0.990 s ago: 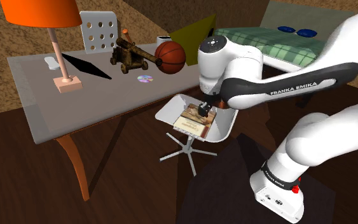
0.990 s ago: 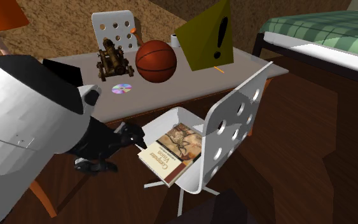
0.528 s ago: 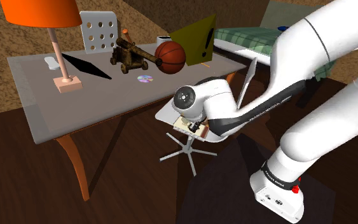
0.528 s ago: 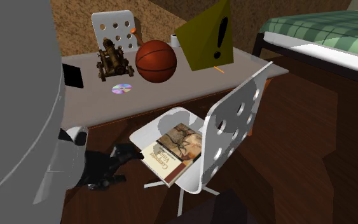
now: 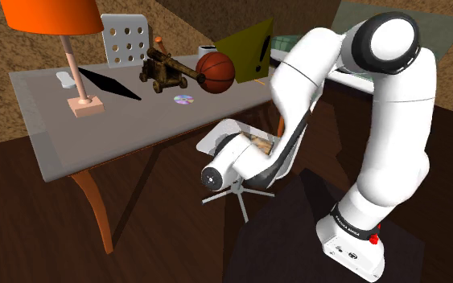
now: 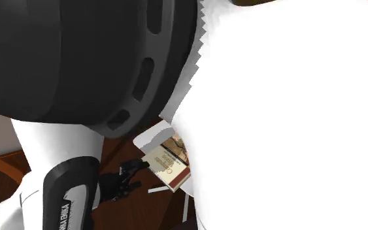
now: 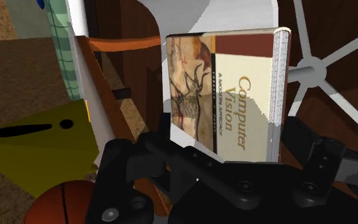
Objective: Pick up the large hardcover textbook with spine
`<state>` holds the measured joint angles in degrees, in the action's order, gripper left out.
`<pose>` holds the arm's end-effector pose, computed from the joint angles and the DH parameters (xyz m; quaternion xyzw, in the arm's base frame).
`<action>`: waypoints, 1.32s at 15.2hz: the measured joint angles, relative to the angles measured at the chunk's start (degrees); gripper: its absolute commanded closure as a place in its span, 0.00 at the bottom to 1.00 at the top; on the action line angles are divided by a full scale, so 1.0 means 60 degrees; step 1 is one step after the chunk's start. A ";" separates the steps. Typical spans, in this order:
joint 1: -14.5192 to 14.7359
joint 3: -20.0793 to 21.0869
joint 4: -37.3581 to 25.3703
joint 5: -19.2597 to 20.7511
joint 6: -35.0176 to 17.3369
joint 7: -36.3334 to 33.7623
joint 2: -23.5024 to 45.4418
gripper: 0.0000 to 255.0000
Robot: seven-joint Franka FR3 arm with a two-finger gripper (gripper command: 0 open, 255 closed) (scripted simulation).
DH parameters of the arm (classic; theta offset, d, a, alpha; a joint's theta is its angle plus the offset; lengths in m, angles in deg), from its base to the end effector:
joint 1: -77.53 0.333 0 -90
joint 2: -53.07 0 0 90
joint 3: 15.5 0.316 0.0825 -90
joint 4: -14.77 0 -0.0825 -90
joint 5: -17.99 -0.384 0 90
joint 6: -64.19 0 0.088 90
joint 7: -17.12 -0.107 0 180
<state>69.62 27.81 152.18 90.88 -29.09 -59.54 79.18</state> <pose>0.3792 0.1838 0.1609 0.8459 0.0906 0.0923 0.5174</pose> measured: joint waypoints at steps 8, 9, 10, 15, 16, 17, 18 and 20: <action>0.1988 -0.2756 -0.2286 0.2916 0.2565 -0.0951 0.4055 0.00; 0.2160 -0.3073 -0.2612 0.3205 0.2782 -0.0925 0.4455 0.00; 0.2399 -0.3353 -0.3112 0.3453 0.3016 -0.0859 0.4963 0.00; 0.2629 -0.3755 -0.3719 0.3836 0.3210 -0.1053 0.5842 0.00; 0.2661 -0.3791 -0.3874 0.3851 0.3219 -0.1043 0.5998 0.00; 0.2691 -0.3830 -0.4008 0.3876 0.3219 -0.1071 0.6163 0.00; 0.2712 -0.3864 -0.4113 0.3899 0.3215 -0.1097 0.6297 0.00; 0.2719 -0.3894 -0.4188 0.3925 0.3204 -0.1103 0.6382 1.00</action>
<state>85.93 4.44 127.06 114.43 -9.87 -66.15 117.48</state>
